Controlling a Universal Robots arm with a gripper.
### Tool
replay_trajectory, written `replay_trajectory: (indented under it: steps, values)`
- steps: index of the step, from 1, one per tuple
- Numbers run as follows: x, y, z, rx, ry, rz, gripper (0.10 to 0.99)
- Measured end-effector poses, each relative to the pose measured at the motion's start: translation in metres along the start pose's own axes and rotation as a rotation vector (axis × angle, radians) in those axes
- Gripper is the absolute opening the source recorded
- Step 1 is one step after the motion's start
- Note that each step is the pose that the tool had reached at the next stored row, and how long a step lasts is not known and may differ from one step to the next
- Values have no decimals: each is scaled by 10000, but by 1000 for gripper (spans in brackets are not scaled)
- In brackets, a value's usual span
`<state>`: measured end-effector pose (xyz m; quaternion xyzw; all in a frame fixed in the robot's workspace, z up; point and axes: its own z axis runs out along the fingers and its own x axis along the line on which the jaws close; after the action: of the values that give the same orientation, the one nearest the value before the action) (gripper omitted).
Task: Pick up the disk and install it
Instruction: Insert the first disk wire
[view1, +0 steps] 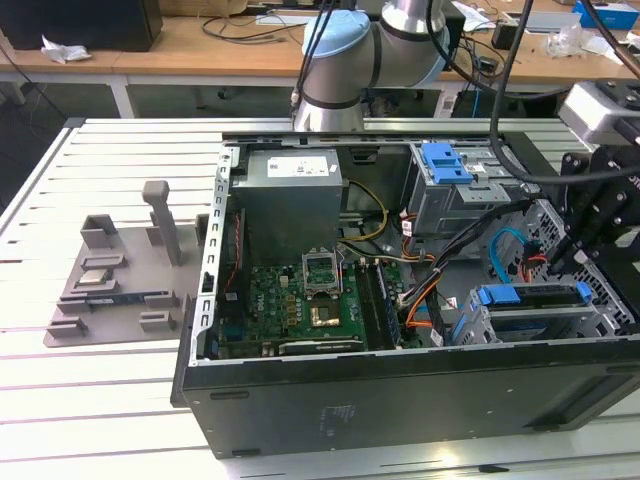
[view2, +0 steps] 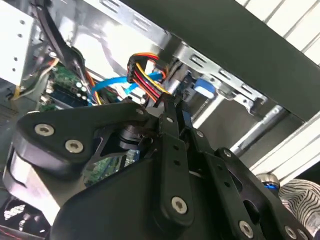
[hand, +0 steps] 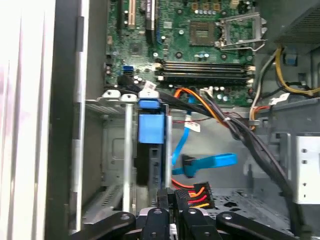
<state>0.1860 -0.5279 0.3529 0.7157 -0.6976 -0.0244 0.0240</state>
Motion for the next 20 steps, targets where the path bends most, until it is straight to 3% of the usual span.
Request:
replay_trajectory:
  steps: [9, 20]
  values:
    - [64, 17, 89, 0, 0, 2, 169]
    - [69, 39, 169, 1, 7, 1, 169]
